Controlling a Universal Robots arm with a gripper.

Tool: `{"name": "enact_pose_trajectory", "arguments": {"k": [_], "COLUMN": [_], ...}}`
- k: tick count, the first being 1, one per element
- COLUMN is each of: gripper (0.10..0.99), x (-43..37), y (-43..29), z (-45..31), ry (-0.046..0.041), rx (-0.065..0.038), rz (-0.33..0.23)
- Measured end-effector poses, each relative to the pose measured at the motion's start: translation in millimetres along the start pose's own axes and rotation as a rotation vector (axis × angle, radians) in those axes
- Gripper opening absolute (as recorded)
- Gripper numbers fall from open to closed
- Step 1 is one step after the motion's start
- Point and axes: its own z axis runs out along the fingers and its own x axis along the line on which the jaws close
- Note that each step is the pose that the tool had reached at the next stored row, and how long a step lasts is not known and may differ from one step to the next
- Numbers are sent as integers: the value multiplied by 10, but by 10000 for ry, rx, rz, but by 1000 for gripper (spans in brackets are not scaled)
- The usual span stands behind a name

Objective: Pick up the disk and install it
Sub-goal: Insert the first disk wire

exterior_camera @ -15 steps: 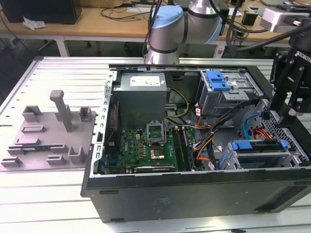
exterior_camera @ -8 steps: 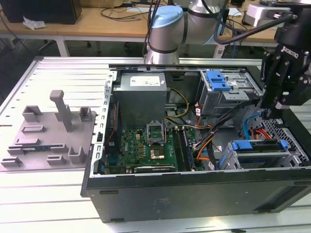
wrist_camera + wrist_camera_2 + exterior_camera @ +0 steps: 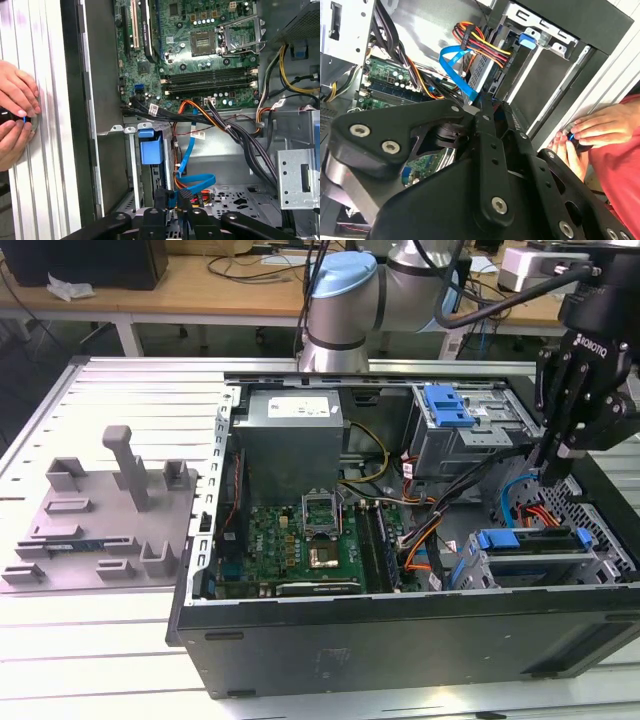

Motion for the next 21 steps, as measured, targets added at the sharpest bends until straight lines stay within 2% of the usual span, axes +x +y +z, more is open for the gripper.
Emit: {"name": "enact_pose_trajectory", "arguments": {"k": [1, 2, 4, 7, 8, 11, 12, 13, 14, 15, 17, 18, 19, 20, 21], "gripper": [239, 239, 239, 239, 239, 239, 239, 239, 239, 239, 239, 239, 239, 239, 239], "x": [0, -1, -2, -6, -16, -107, -156, -209, -240, -248, -252, -267, -288, -306, -323], "y": [-1, -1, -2, -2, -2, 7, 12, 16, 19, 20, 20, 21, 23, 25, 26], "z": [2, 5, 11, 24, 27, 19, 10, 7, 10, 13, 14, 18, 24, 29, 33], "ry": [4, 27, 197, 372, 406, 428, 477, 585, 800, 1150, 1490, 1789, 2010, 2112, 2161], "rx": [-4, -4, 11, 27, 29, 31, 35, 45, 64, 94, 123, 149, 168, 177, 181], "rz": [22, 28, 28, 27, 26, 27, 26, 26, 25, 23, 21, 20, 19, 19, 18]}}
